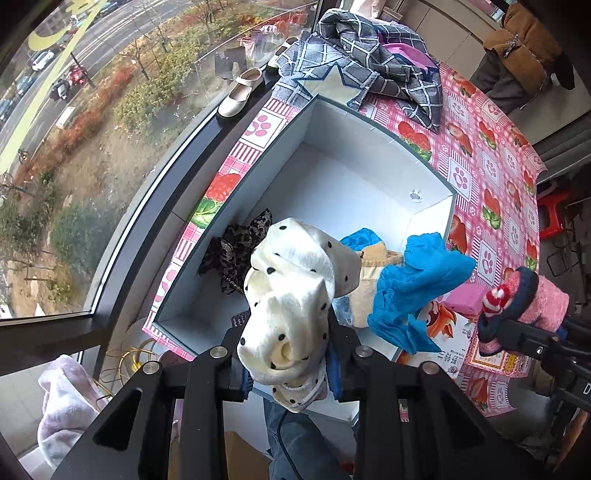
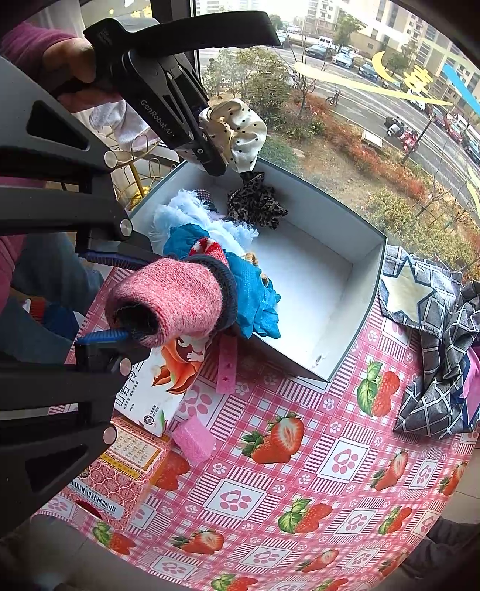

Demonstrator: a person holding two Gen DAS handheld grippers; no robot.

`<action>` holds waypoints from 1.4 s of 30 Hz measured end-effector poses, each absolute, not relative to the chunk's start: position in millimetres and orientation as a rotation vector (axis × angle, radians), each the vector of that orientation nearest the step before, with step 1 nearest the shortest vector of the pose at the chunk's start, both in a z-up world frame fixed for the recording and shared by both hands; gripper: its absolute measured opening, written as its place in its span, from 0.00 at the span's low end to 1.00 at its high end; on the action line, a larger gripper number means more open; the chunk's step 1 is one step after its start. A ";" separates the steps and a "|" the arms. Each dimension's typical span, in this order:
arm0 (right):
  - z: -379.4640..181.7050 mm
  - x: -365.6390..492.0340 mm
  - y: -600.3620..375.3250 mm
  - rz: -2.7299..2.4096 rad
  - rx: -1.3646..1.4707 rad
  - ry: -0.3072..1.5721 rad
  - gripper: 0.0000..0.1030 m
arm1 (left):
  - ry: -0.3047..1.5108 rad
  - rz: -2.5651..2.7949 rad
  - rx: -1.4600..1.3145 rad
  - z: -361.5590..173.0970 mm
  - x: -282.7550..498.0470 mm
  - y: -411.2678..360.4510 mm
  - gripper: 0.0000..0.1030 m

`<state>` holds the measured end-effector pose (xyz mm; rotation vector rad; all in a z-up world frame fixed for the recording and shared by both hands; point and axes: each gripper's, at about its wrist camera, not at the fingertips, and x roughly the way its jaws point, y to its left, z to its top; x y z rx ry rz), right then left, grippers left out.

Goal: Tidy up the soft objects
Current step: 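Carry the polka-dot scrunchie with the left tool over the box while the right tool carries the pink sock, then lower both tools with the scrunchie and sock into the white box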

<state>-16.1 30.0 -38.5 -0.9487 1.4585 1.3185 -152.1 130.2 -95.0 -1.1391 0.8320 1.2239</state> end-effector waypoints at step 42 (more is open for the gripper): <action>-39.9 -49.0 47.4 1.367 -0.984 1.424 0.28 | 0.865 1.206 -1.143 -104.8 -150.7 129.5 0.32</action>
